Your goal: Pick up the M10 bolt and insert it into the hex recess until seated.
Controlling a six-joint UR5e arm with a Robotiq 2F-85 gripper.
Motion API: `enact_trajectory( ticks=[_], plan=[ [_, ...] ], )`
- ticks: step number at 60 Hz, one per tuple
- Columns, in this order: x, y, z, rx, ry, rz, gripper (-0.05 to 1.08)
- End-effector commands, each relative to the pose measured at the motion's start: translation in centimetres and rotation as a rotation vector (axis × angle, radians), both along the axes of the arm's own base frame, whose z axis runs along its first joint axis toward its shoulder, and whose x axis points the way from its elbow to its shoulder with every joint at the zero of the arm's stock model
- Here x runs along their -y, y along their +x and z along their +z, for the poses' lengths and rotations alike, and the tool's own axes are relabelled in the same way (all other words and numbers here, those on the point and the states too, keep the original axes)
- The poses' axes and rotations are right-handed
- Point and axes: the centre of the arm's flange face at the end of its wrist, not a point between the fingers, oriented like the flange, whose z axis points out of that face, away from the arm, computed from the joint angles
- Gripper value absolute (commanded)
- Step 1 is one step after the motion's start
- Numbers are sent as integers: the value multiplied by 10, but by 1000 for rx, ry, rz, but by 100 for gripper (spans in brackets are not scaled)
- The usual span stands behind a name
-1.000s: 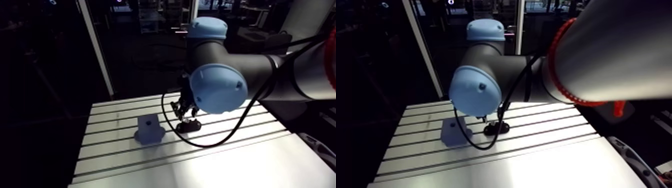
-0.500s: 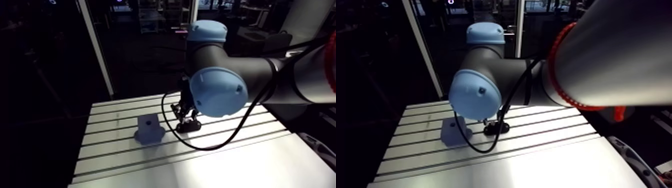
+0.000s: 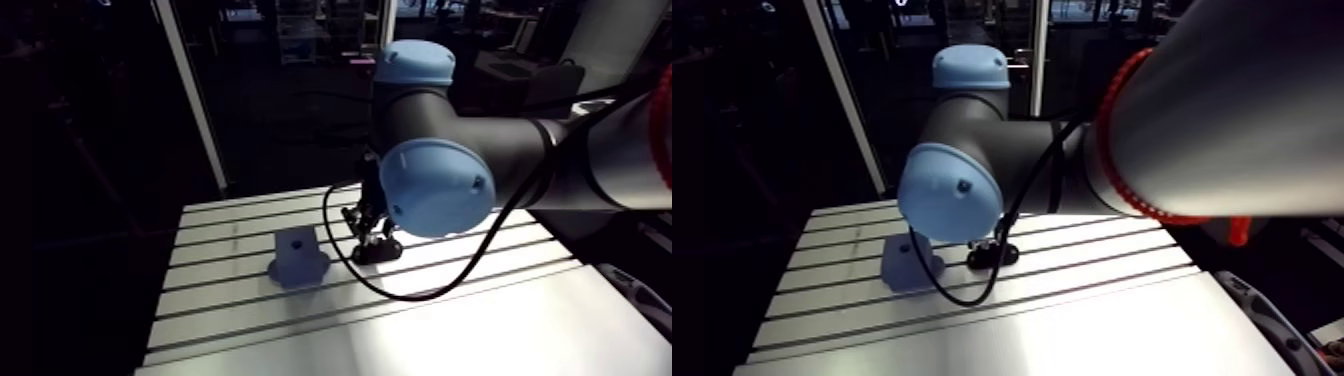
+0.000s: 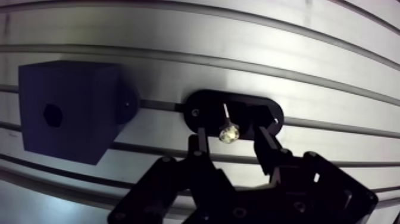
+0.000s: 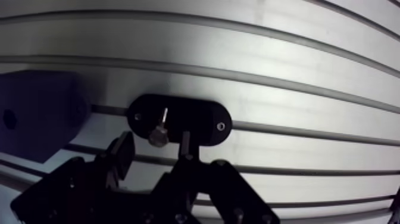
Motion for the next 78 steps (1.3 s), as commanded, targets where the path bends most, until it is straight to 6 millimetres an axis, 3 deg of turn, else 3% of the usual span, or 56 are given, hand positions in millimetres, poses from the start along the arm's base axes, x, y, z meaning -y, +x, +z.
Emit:
enact_trajectory(
  ticks=[1,42,78],
  plan=[
    [0,0,-2,-3,1,0,48],
    [0,-1,-6,2,0,0,50],
    [0,0,-7,5,0,0,60]
  ],
)
